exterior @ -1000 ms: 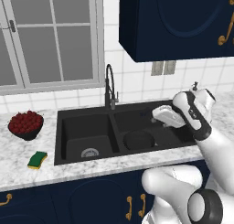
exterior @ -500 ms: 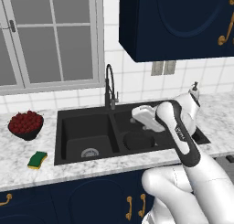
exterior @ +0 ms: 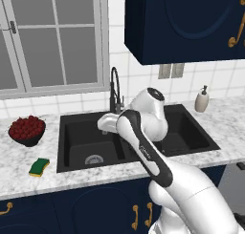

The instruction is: Pick the pan and sponge and place them into the sink. Then turn on the water.

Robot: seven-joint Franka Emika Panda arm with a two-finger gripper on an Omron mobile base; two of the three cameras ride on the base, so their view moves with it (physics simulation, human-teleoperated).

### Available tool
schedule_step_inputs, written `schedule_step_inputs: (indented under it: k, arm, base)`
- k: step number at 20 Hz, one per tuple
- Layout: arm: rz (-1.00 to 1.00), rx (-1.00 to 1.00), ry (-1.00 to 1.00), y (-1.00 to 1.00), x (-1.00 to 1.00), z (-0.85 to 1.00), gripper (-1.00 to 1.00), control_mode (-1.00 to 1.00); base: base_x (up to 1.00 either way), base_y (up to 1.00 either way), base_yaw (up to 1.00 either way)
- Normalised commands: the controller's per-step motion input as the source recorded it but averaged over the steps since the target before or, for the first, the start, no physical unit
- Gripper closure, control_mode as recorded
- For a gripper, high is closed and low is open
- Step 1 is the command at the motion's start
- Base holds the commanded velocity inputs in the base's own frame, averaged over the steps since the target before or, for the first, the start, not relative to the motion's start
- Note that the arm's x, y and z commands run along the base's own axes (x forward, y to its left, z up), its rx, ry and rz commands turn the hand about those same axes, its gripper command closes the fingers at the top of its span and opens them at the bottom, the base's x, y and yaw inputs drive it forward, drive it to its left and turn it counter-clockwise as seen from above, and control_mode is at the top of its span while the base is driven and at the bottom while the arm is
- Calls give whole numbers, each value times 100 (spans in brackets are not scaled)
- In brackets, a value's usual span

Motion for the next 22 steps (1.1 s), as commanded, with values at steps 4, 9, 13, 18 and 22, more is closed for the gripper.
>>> schedule_step_inputs:
  k: [4,9,13,18,22]
  arm:
    - [6,-18,22,100,0,18,-100,-100]
    - [8,-12,25,99,8,0,-100,-100]
    - [0,0,19,85,24,-6,-100,-100]
    - [-3,0,13,47,8,-43,-100,-100]
    - [-11,-11,18,33,8,-48,-100,-100]
  base:
    - [0,0,0]
    - [0,0,0]
    - [0,0,0]
    - [0,0,0]
    - [0,0,0]
